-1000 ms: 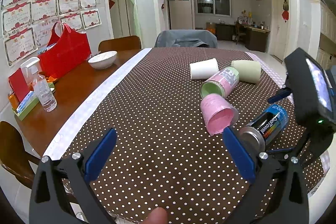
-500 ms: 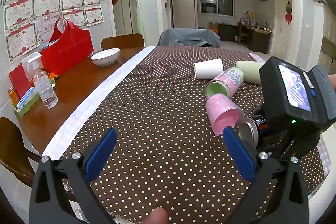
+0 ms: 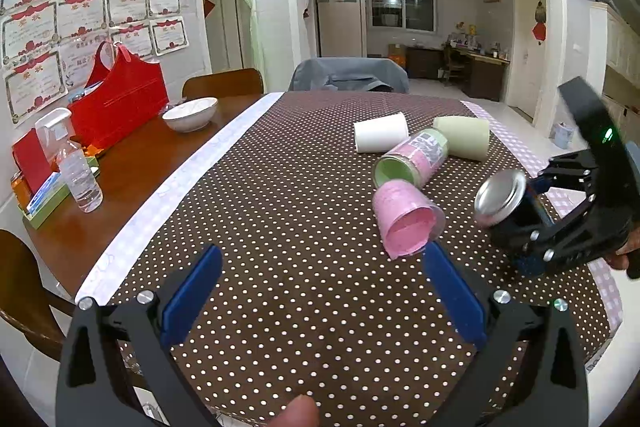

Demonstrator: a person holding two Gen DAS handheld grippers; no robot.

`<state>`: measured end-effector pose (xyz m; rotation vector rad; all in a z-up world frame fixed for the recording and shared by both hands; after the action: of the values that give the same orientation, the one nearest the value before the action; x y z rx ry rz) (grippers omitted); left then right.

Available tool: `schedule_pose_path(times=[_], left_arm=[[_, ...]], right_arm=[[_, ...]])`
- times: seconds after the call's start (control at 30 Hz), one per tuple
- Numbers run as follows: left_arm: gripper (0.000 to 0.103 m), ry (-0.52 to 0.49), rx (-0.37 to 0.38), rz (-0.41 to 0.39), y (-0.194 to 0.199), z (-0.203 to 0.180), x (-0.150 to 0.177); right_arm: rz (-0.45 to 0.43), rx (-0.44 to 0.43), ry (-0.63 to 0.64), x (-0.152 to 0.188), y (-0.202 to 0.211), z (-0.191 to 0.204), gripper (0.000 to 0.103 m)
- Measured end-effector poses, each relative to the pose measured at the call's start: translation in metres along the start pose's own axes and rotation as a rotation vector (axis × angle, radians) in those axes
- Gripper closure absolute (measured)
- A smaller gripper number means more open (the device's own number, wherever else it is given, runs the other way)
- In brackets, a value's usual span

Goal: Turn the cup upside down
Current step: 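Rotate the can in the right gripper so its metal bottom faces up, then lower the can open end down onto the table runner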

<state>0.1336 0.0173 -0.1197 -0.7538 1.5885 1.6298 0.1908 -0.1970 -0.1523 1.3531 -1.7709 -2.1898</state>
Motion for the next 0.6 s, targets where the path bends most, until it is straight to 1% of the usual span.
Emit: schedule_pose_path(times=[0.07, 0.13, 0.23, 0.27, 0.33, 0.47, 0.53, 0.6], left_arm=[[0.004, -0.004, 0.001, -0.002, 0.001, -0.002, 0.000], [0.004, -0.005, 0.003, -0.003, 0.002, -0.004, 0.000], [0.004, -0.005, 0.004, -0.004, 0.004, -0.005, -0.001], [0.004, -0.006, 0.003, -0.005, 0.004, -0.005, -0.002], [0.004, -0.005, 0.003, -0.006, 0.005, -0.005, -0.002], [0.004, -0.003, 0.000, -0.009, 0.006, -0.004, -0.004], [0.004, 0.001, -0.001, -0.010, 0.006, -0.003, -0.004], [0.004, 0.004, -0.003, -0.010, 0.006, -0.002, -0.005]], right_arm=[[-0.058, -0.016, -0.076, 0.003, 0.008, -0.005, 0.033], [-0.129, -0.050, -0.161, 0.010, 0.017, -0.007, 0.034], [-0.188, -0.067, -0.230, 0.015, 0.024, 0.000, 0.034], [-0.203, -0.069, -0.251, 0.010, 0.021, 0.005, 0.034], [-0.243, -0.068, -0.292, 0.010, 0.021, 0.010, 0.034], [-0.321, -0.050, -0.314, 0.008, 0.024, 0.022, 0.034], [-0.375, -0.038, -0.323, 0.007, 0.026, 0.027, 0.034], [-0.399, -0.015, -0.329, 0.008, 0.024, 0.029, 0.034]])
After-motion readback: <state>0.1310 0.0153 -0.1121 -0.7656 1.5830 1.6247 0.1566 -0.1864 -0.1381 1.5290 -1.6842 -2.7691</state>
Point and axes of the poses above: each gripper's, at about its wrist camera, not at the fingertips, and y roughly against the way its jaws point, z to its left, x to its underside, the point moved 4 cm from there along -y, roughly the way its jaws point, and after that the axes turned 1 degree about z, right-handed, at the moved point
